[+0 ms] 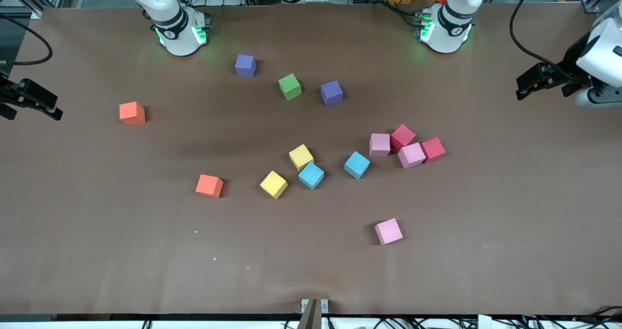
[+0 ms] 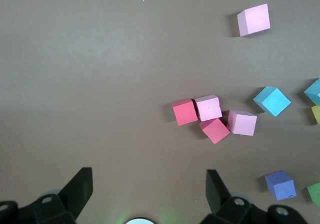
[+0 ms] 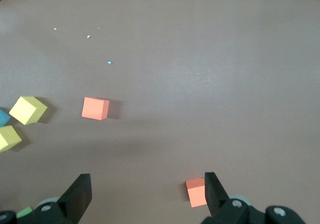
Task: Arrange 11 blocks into digit 3
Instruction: 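Move the left gripper to the purple cube while the right gripper reaches orange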
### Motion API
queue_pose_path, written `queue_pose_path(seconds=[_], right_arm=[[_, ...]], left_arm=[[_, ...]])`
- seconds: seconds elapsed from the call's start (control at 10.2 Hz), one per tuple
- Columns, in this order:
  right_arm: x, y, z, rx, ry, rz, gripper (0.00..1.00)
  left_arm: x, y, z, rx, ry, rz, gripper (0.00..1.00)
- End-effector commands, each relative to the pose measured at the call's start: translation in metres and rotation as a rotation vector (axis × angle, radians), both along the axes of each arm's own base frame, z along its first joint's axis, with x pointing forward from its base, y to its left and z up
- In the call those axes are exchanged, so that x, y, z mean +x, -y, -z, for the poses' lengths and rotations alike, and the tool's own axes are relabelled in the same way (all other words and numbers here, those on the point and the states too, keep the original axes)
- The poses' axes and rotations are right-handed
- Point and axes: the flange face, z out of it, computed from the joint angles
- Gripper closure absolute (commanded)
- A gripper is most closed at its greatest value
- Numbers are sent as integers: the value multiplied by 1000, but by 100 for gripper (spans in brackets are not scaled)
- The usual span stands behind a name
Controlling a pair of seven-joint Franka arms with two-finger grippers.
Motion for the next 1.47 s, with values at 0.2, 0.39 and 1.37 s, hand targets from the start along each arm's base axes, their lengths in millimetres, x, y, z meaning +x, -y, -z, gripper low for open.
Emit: queue_pose_path(seconds=[0.2,0.39,1.37], right_arm=[[0,0,-5,-13,2,-35,0],[0,0,-5,-13,2,-42,0],[34,-41,89,-13,-151,-42,0]], left_arm=[[-5,-2,-4,-24,5,19,0],[-3,7,2,-35,11,35,0],[-102,308,183,-41,-52,-92,0]])
